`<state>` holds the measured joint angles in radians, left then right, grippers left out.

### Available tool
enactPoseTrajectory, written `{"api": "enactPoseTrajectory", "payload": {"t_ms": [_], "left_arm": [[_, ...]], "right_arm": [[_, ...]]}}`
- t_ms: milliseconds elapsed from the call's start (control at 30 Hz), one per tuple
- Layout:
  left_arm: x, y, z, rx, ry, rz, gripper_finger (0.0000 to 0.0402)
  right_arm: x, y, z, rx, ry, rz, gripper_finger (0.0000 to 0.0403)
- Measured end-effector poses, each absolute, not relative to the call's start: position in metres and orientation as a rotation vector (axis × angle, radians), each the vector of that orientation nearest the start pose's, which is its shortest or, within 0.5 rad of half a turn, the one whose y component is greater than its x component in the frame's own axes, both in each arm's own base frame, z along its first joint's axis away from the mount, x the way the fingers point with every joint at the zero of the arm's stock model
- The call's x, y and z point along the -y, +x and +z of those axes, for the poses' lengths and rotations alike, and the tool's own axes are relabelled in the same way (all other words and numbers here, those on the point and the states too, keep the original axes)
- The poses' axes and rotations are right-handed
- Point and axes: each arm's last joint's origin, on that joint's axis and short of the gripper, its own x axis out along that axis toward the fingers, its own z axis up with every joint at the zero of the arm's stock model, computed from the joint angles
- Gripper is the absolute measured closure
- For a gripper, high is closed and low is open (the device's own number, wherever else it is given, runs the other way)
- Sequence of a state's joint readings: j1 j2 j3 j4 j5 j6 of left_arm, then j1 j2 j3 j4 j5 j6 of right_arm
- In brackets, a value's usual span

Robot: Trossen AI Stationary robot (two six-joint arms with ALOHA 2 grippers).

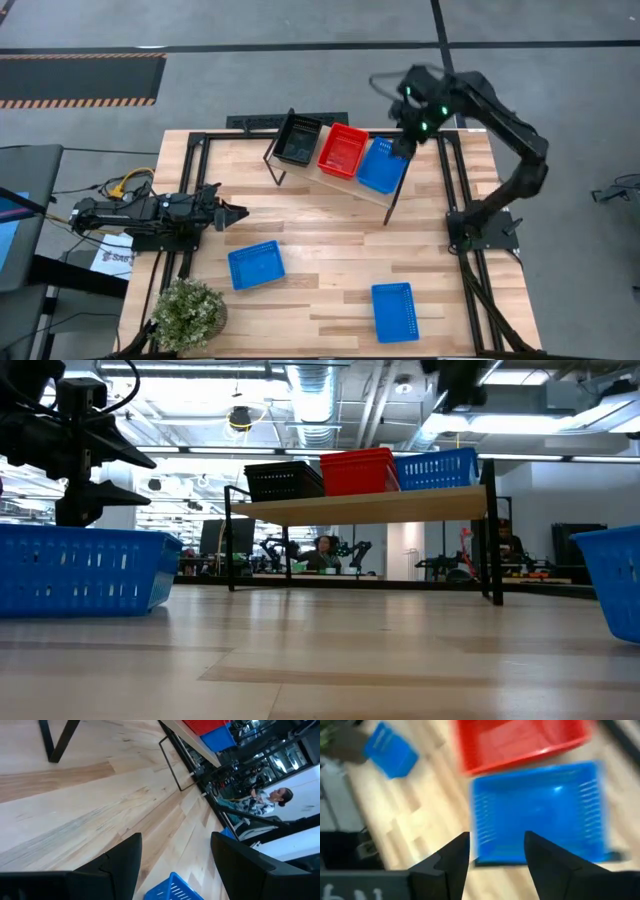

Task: Stack baskets on shelf by color
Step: Stack the bottom blue bin on the blue bin on the shelf

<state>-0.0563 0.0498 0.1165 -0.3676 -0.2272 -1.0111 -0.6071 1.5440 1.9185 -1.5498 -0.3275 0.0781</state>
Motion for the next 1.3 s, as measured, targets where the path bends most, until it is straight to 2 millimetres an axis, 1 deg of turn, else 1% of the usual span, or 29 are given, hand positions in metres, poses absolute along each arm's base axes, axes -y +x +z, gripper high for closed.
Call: {"api": "enactPoseTrajectory", "payload": {"t_ms": [67,167,200,267,333,400,500,567,633,733,833,900,1067,1300], "left_arm": [[-0.001,0.089,0.164,-0.188,-0.955,0.300,0.0177],[-0.001,0.089,0.164,-0.189,-0.955,0.297,0.0177],[-0.001,0.089,0.164,-0.191,-0.955,0.294,0.0177],[-0.001,0.089,0.164,-0.194,-0.954,0.289,0.0177],[0.000,0.089,0.164,-0.209,-0.934,0.265,0.0177],[0.000,0.089,0.164,-0.223,-0.918,0.241,0.0177],[0.001,0.089,0.164,-0.231,-0.903,0.229,0.0177],[0.001,0.089,0.164,-0.232,-0.887,0.229,0.0177],[0.000,0.089,0.164,-0.230,-0.878,0.239,0.0177],[0.000,0.089,0.164,-0.231,-0.869,0.242,0.0177],[0.000,0.089,0.164,-0.234,-0.858,0.236,0.0177],[0.000,0.089,0.164,-0.236,-0.859,0.236,0.0177],[0.000,0.089,0.164,-0.236,-0.868,0.235,0.0177],[0.001,0.089,0.164,-0.250,-0.873,0.212,0.0177]], "right_arm": [[0.111,0.217,0.429,-1.056,0.606,-0.267,0.0199],[0.067,0.219,0.428,-1.081,0.610,-0.256,0.0205],[0.050,0.219,0.428,-1.084,0.616,-0.249,0.0206],[0.019,0.222,0.420,-1.109,0.628,-0.227,0.0206],[-0.014,0.227,0.405,-1.171,0.603,-0.173,0.0205],[-0.042,0.231,0.386,-1.246,0.564,-0.157,0.0203],[-0.073,0.232,0.355,-1.356,0.503,-0.150,0.0199],[-0.088,0.236,0.331,-1.408,0.468,-0.143,0.0197],[-0.100,0.242,0.309,-1.426,0.447,-0.127,0.0195],[-0.112,0.251,0.279,-1.425,0.433,-0.092,0.0194],[-0.118,0.261,0.251,-1.416,0.435,-0.061,0.0194],[-0.120,0.265,0.236,-1.418,0.419,-0.048,0.0194],[-0.124,0.271,0.208,-1.469,0.412,0.004,0.0194],[-0.136,0.273,0.193,-1.526,0.379,0.076,0.0194]]}}
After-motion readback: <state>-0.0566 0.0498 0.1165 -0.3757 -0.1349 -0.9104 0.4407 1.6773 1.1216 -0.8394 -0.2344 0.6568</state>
